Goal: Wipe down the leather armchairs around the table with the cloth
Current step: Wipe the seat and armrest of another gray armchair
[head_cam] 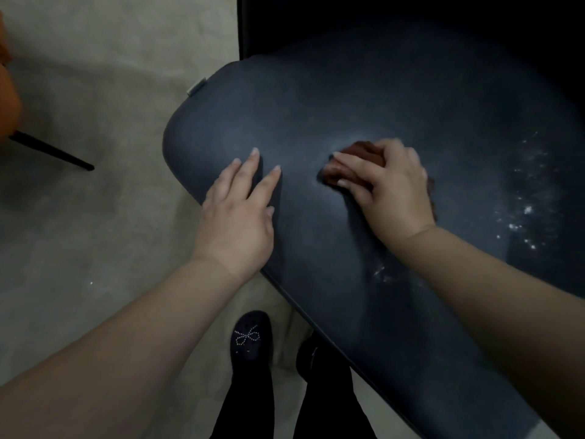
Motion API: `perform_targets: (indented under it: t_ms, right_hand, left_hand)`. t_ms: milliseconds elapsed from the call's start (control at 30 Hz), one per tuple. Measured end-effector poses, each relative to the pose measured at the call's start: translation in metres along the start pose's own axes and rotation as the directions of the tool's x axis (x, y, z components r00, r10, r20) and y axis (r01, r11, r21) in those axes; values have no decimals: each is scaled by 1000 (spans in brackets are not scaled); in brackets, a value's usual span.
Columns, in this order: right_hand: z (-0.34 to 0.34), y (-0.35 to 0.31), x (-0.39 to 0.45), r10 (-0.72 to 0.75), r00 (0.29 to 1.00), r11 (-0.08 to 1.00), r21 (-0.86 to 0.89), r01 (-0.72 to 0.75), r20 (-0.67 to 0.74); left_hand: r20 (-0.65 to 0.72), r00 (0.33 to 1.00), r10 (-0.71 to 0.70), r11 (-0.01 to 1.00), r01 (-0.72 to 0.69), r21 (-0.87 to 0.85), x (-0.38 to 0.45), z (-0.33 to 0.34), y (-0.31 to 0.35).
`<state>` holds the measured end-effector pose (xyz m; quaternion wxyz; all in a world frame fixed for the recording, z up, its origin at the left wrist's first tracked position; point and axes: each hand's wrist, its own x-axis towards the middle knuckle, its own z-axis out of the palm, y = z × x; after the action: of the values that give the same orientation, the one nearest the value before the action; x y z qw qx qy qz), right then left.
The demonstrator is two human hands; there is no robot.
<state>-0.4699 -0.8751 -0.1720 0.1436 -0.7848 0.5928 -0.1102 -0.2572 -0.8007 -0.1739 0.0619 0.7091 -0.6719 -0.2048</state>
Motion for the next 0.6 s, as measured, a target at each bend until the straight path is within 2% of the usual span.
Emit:
perform_targets:
  t_ms: [67, 167, 267, 333, 400, 467, 600]
  right_hand:
    - [0, -5, 1, 52, 999, 994, 100, -50, -13]
    - [-4, 0, -2, 208, 976, 937, 298, -183, -55]
    - [-16, 11, -23, 398, 912, 868, 363, -339, -100]
    - [-22, 14, -50, 470, 874, 841, 364, -400, -126]
    - [-26, 14, -83, 427, 888, 880, 303, -365, -171]
    - [-21, 9, -114, 314, 928, 942, 192, -276, -202]
    - [10, -15, -147, 114, 982, 993, 12, -114, -153]
  left_hand:
    - [2, 1000, -2, 1000, 2, -5, 1, 3, 9]
    - [7, 1000, 1, 1000, -1, 7, 1, 3, 15]
    - [26, 1000, 6, 1000, -7, 26, 3, 1, 18]
    - [34, 999, 2, 999, -3, 32, 3, 0, 21]
    - [35, 999, 16, 999, -17, 31, 1, -2, 26]
    - [45, 998, 36, 999, -37, 33, -1, 0, 33]
    - [73, 996, 47, 998, -49, 32, -5, 8, 42]
